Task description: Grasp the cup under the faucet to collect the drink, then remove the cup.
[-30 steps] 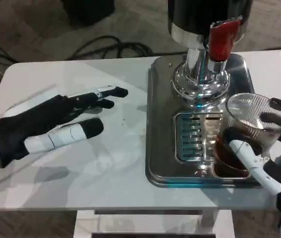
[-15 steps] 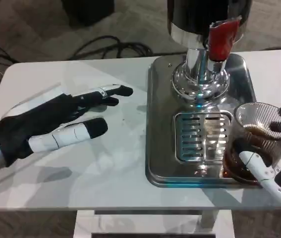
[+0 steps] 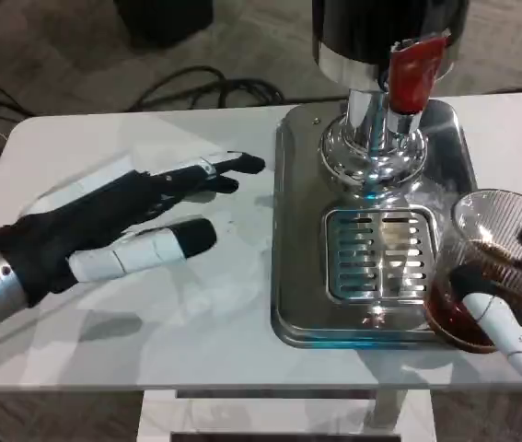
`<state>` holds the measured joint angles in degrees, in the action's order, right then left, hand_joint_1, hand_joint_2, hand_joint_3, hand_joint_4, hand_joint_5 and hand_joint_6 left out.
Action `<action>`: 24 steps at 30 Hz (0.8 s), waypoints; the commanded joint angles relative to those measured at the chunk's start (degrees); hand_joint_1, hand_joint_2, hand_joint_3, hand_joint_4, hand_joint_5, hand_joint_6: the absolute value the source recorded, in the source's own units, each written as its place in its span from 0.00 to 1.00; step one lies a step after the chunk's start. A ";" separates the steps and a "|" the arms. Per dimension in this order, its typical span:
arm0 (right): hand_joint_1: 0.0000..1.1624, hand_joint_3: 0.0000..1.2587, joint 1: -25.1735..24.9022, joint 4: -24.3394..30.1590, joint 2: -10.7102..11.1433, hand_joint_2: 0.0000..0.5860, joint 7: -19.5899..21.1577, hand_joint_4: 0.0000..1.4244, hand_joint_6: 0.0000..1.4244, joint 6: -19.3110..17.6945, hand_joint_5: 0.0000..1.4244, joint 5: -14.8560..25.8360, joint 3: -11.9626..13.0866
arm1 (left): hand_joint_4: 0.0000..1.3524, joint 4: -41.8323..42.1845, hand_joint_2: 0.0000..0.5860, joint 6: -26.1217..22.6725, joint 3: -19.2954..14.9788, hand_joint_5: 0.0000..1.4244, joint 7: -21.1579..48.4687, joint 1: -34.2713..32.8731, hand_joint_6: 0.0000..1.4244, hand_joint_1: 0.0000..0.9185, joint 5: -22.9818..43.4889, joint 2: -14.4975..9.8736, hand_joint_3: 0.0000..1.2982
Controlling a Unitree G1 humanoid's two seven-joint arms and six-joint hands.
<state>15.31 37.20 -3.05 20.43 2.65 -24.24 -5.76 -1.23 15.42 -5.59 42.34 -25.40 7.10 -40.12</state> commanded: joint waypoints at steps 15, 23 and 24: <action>0.66 0.73 2.17 7.31 -1.27 0.43 -3.46 0.77 1.00 -3.26 0.87 -0.81 -7.29 | 0.03 8.10 0.04 1.08 -1.05 0.07 -2.43 6.15 0.07 0.00 -2.87 -0.22 0.12; 0.66 0.73 1.56 7.55 -1.46 0.43 -4.04 0.78 1.00 -2.49 0.87 -3.01 -11.69 | 0.03 12.97 0.01 0.56 -4.07 0.07 -3.42 11.38 0.07 0.00 -4.67 -1.40 0.12; 0.66 0.74 1.32 7.50 -1.53 0.43 -4.08 0.78 1.00 -2.36 0.87 -3.20 -12.02 | 0.03 13.51 0.01 0.41 -4.38 0.07 -3.57 11.89 0.07 0.00 -4.79 -1.55 0.12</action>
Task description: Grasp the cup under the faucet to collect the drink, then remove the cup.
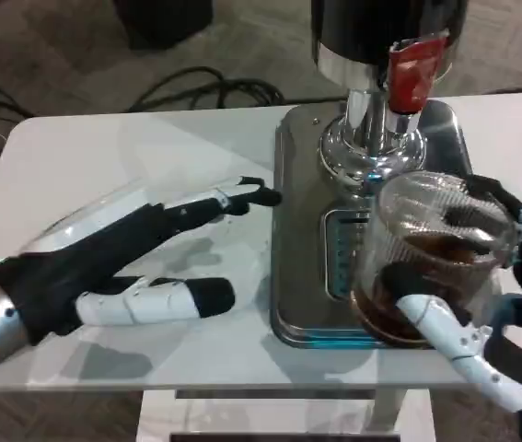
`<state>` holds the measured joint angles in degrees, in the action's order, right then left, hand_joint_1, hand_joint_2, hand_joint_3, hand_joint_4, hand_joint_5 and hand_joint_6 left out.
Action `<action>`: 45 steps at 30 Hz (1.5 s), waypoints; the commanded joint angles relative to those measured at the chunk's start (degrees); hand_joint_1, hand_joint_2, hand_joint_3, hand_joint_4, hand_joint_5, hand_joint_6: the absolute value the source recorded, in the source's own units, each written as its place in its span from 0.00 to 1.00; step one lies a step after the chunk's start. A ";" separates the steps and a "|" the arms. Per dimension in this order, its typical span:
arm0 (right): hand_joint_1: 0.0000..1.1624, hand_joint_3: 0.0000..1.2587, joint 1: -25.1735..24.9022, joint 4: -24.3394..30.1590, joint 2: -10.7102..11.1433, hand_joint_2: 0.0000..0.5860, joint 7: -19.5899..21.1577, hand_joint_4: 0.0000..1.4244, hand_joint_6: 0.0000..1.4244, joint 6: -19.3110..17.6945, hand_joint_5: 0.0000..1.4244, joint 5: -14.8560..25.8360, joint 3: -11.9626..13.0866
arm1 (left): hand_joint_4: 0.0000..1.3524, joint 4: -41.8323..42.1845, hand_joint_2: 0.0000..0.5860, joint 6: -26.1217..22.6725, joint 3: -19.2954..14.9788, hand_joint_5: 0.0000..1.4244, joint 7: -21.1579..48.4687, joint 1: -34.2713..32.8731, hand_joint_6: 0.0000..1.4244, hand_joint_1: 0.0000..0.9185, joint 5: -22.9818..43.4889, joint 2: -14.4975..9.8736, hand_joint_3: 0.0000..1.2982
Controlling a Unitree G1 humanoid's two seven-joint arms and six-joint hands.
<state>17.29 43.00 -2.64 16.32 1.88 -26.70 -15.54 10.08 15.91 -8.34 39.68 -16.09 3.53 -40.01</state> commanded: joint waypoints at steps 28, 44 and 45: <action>0.61 0.74 -5.28 -0.58 -1.49 0.58 -2.52 0.78 1.00 -0.40 0.85 -5.32 -8.39 | 0.00 21.18 0.00 -0.86 -10.67 0.00 -7.35 18.84 0.04 0.00 -10.92 -0.89 0.11; 0.56 0.75 -7.53 -2.38 -1.84 0.66 -3.05 0.80 1.00 0.74 0.87 -5.64 -11.12 | 0.00 26.38 0.00 -0.50 -16.73 0.00 -9.92 25.47 0.01 0.00 -13.05 0.89 0.06; 0.56 0.76 -7.60 -2.47 -1.83 0.68 -3.04 0.80 1.00 0.78 0.87 -5.67 -11.19 | 0.00 26.48 0.00 -0.48 -16.83 0.00 -9.94 25.63 0.01 0.00 -13.03 0.84 0.06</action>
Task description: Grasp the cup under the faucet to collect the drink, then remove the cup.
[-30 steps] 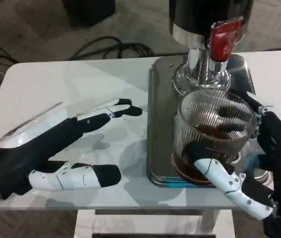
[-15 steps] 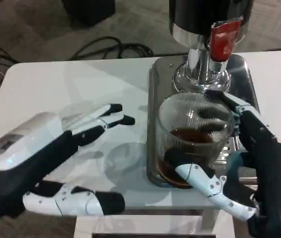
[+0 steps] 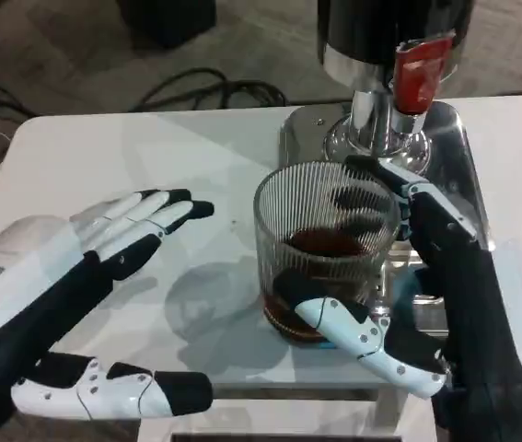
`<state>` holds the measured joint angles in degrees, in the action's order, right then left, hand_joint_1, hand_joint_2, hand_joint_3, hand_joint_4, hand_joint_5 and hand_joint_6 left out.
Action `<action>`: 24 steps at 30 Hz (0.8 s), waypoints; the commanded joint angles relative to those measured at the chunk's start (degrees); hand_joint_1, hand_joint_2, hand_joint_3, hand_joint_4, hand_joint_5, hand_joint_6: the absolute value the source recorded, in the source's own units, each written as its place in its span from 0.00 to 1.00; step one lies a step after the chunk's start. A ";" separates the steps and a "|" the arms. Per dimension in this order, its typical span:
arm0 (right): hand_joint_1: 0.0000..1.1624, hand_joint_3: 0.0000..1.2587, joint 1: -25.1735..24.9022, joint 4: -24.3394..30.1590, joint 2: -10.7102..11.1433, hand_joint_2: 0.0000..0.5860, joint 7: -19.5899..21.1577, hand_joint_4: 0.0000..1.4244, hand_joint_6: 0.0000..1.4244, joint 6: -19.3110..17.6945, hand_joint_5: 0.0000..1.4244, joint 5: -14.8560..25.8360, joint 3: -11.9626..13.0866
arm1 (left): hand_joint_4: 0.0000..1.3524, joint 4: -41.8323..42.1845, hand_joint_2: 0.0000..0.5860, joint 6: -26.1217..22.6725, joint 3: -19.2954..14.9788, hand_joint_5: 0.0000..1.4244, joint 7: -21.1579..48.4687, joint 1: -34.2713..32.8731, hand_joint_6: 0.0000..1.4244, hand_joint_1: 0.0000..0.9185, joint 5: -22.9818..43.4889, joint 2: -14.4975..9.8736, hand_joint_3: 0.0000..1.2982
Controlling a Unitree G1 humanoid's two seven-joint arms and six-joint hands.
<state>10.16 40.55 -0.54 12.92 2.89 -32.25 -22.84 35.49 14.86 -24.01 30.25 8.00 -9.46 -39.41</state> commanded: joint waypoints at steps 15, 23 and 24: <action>0.53 0.79 -1.10 -2.25 -3.14 0.77 0.25 0.83 1.00 -0.59 0.88 -0.22 -4.67 | 0.00 1.77 0.00 1.21 -1.89 0.00 0.46 4.41 0.01 0.00 1.29 -0.20 0.06; 0.52 0.79 -2.24 -3.30 -2.94 0.79 1.24 0.83 1.00 -1.13 0.88 -0.92 -3.82 | 0.00 0.59 0.02 1.97 -1.16 0.00 0.70 4.43 0.01 0.00 1.77 -0.42 0.07; 0.53 0.79 -2.41 -3.32 -2.89 0.79 1.40 0.83 1.00 -1.25 0.88 -1.08 -3.64 | 0.00 0.49 0.02 2.03 -0.99 0.00 0.76 4.39 0.01 0.00 1.75 -0.49 0.07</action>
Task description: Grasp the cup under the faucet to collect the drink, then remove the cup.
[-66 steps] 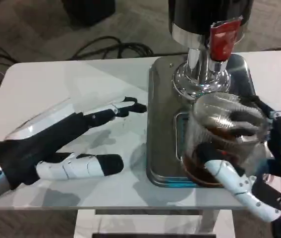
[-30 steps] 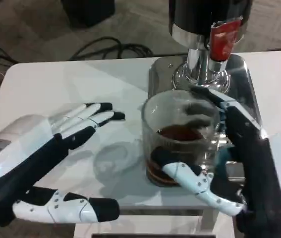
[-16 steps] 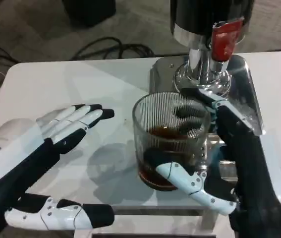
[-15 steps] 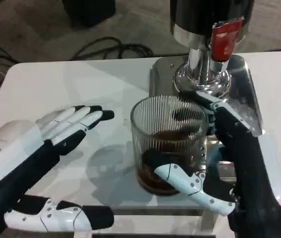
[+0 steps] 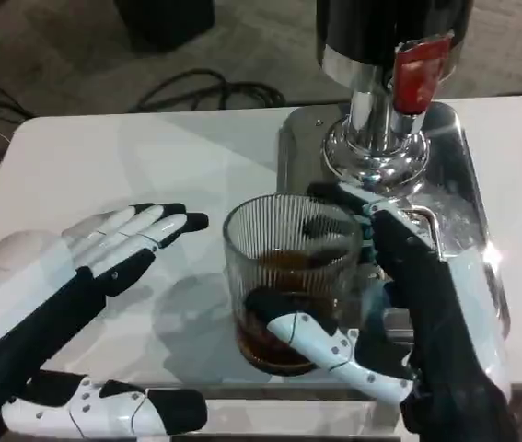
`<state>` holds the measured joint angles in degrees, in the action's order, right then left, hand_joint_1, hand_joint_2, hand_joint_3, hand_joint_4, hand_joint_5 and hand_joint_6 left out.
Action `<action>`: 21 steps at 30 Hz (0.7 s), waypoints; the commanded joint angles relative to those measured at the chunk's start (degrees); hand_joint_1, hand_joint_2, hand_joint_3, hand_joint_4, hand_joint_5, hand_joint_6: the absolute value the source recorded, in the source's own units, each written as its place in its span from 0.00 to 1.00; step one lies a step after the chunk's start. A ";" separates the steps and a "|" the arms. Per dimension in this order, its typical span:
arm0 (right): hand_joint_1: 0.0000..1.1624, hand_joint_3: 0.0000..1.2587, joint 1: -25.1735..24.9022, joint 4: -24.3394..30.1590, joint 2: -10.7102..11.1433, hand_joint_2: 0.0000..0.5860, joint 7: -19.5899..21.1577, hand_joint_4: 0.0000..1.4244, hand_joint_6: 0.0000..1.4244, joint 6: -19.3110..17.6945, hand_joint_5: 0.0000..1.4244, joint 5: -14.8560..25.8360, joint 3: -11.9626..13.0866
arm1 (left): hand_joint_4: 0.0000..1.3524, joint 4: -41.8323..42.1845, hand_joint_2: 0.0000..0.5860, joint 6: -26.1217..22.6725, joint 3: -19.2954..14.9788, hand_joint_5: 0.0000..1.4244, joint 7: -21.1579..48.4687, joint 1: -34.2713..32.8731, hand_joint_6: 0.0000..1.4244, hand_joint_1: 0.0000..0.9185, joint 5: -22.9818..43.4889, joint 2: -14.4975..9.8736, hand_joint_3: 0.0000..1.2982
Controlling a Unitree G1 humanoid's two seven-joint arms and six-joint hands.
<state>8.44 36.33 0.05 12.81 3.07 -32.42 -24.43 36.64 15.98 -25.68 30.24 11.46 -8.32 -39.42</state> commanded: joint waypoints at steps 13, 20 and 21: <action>0.54 0.79 -3.40 -1.37 -2.78 0.85 3.61 0.83 1.00 -2.15 0.89 -2.36 0.68 | 0.00 -1.45 0.06 1.11 2.56 0.00 1.03 0.22 0.01 0.00 0.16 -1.07 0.08; 0.53 0.80 -4.61 -2.40 -2.85 0.85 3.88 0.84 1.00 -2.35 0.90 -2.23 1.89 | 0.00 -1.38 0.09 0.83 3.87 0.00 1.07 0.13 0.01 0.00 -0.61 -0.99 0.08; 0.53 0.80 -4.74 -2.59 -2.83 0.85 3.92 0.84 1.00 -2.32 0.90 -2.26 2.04 | 0.00 -1.51 0.09 0.75 4.12 0.00 1.02 0.00 0.01 0.00 -0.69 -0.98 0.08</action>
<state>5.07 33.54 -0.83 15.73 3.06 -34.61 -22.18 35.35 16.41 -22.57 30.60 11.17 -8.23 -39.66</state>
